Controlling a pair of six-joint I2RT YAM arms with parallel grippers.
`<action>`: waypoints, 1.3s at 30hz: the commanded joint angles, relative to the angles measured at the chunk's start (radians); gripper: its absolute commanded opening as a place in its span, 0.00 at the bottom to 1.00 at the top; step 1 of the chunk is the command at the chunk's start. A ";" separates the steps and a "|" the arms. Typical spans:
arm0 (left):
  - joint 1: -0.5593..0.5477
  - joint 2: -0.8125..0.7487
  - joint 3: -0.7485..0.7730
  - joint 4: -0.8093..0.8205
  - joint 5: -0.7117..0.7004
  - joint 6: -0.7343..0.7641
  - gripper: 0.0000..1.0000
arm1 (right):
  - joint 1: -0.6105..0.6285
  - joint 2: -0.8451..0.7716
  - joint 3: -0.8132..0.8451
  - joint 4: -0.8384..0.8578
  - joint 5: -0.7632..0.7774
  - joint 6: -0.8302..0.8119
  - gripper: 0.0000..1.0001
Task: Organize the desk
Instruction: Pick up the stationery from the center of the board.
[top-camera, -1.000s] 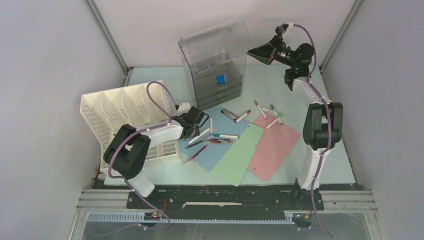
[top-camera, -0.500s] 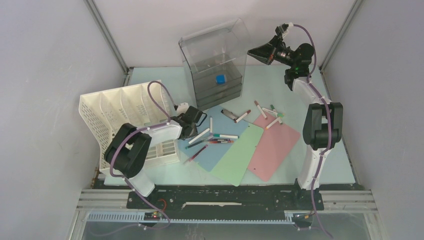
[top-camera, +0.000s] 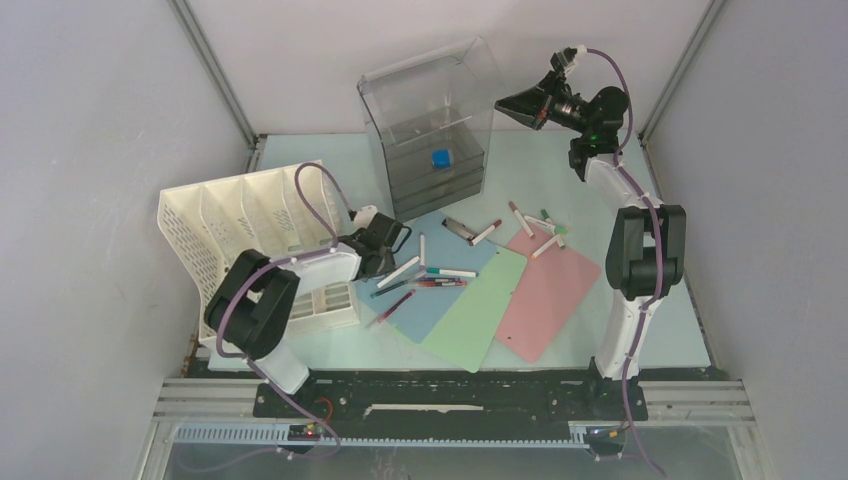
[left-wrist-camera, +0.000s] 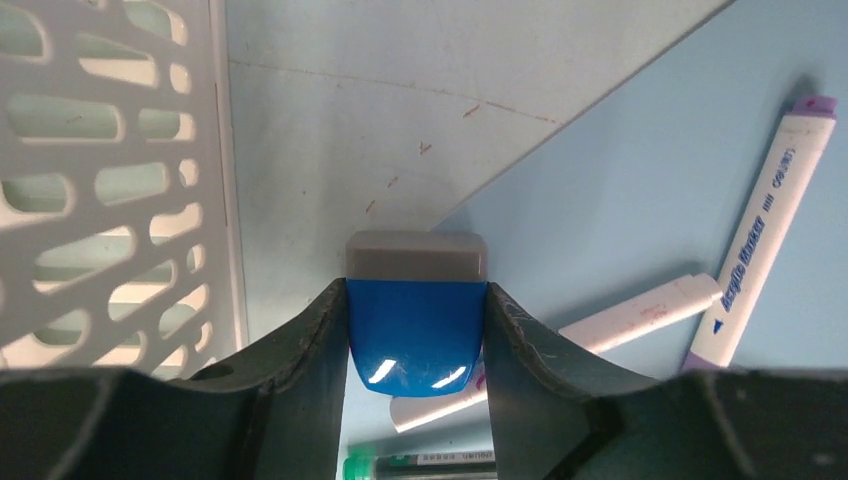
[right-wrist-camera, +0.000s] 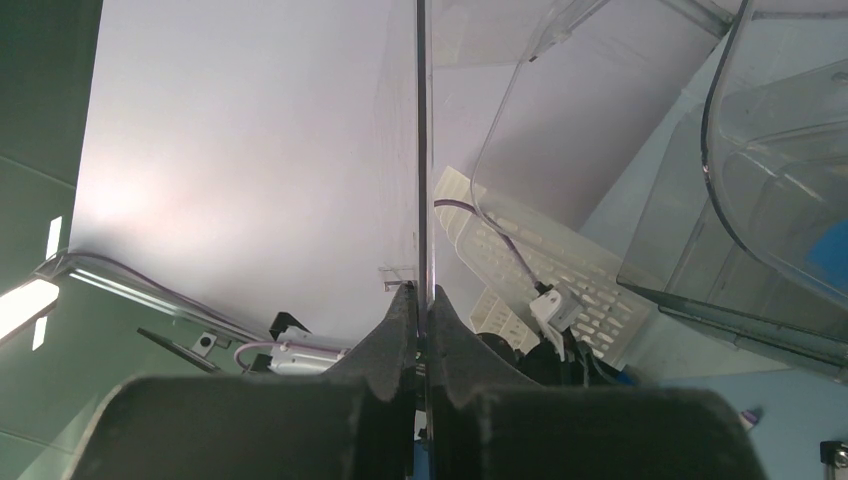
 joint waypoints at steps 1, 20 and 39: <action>-0.004 -0.098 -0.044 0.049 0.045 0.020 0.25 | 0.000 -0.027 0.001 0.053 0.027 -0.034 0.02; -0.103 -0.492 -0.268 0.515 0.180 0.244 0.06 | 0.009 -0.023 0.003 0.057 0.027 -0.032 0.02; -0.112 -0.342 -0.097 0.861 0.207 0.793 0.03 | 0.020 -0.027 0.002 0.059 0.028 -0.026 0.02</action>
